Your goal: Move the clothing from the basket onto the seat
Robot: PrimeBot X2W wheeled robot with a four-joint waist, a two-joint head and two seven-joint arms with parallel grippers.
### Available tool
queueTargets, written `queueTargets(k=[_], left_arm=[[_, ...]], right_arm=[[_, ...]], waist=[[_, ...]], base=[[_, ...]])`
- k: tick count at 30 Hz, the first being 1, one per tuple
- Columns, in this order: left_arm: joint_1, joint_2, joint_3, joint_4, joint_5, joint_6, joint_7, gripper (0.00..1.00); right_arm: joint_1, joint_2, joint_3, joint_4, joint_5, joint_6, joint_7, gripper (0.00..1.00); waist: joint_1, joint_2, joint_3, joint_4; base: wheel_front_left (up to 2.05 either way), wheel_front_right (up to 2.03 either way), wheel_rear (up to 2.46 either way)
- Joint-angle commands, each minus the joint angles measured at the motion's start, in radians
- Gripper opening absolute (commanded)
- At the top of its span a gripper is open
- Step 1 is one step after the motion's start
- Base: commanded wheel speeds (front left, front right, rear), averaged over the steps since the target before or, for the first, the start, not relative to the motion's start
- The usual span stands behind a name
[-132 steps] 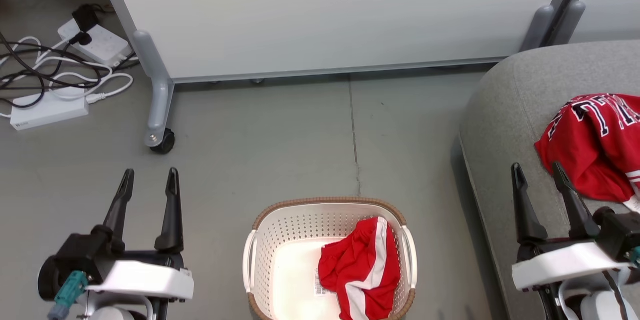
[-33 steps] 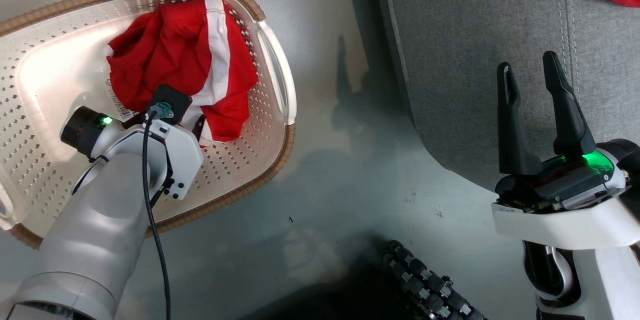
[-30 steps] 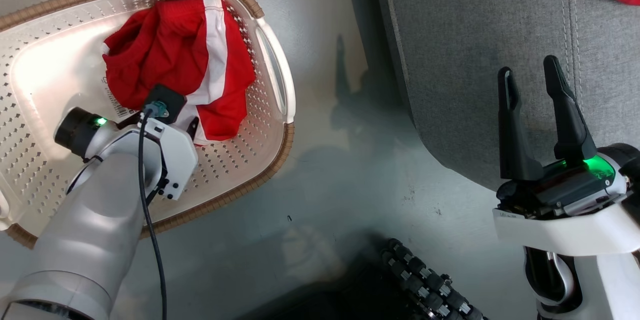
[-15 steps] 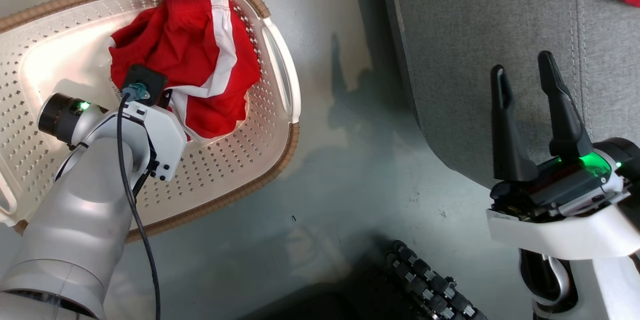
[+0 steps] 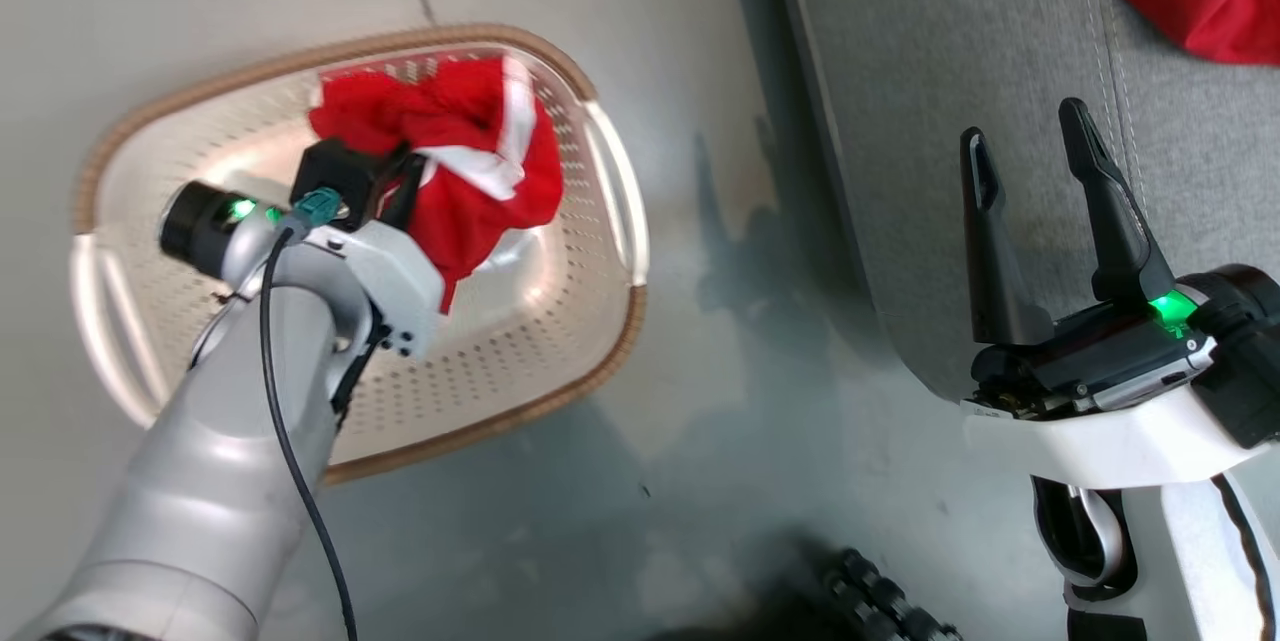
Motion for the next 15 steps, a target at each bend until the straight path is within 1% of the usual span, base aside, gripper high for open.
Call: queueTargets(k=[1,6,7,10,11,15], left_arm=[[0.027,0.006,0.009,-0.045,-0.006,0.006,-0.004,0.00],[0.137,0.018,0.058,-0.280,-0.018,0.023,-0.005,0.00],[0.181,0.022,0.078,-0.358,-0.019,0.031,-0.005,0.00],[0.242,0.028,0.110,-0.468,-0.026,0.038,-0.005,0.00],[0.242,0.028,0.110,-0.468,-0.026,0.038,-0.005,0.00],[0.310,0.030,0.157,-0.596,-0.031,0.053,-0.005,0.00]], right_arm=[[0.008,-0.004,-0.010,0.007,-0.011,0.000,-0.001,1.00],[0.021,-0.005,-0.035,0.023,-0.039,0.000,0.022,1.00],[0.026,-0.004,-0.043,0.023,-0.044,0.000,0.034,1.00],[0.040,-0.004,-0.060,0.022,-0.056,0.000,0.051,1.00],[0.040,-0.004,-0.060,0.022,-0.056,0.000,0.051,1.00],[0.057,-0.005,-0.078,0.023,-0.064,0.000,0.071,1.00]], waist=[[-0.0001,0.0000,-0.069,0.060],[-0.0001,0.0000,-0.157,0.113],[-0.0001,0.0000,-0.190,0.132],[-0.0001,0.0000,-0.235,0.156],[-0.0001,0.0000,-0.235,0.156],[-0.0001,0.0000,-0.298,0.185]], base=[[0.00,0.00,0.00],[0.00,0.00,0.00],[0.00,0.00,0.00],[0.00,0.00,0.00],[0.00,0.00,0.00],[0.00,0.00,0.00]])
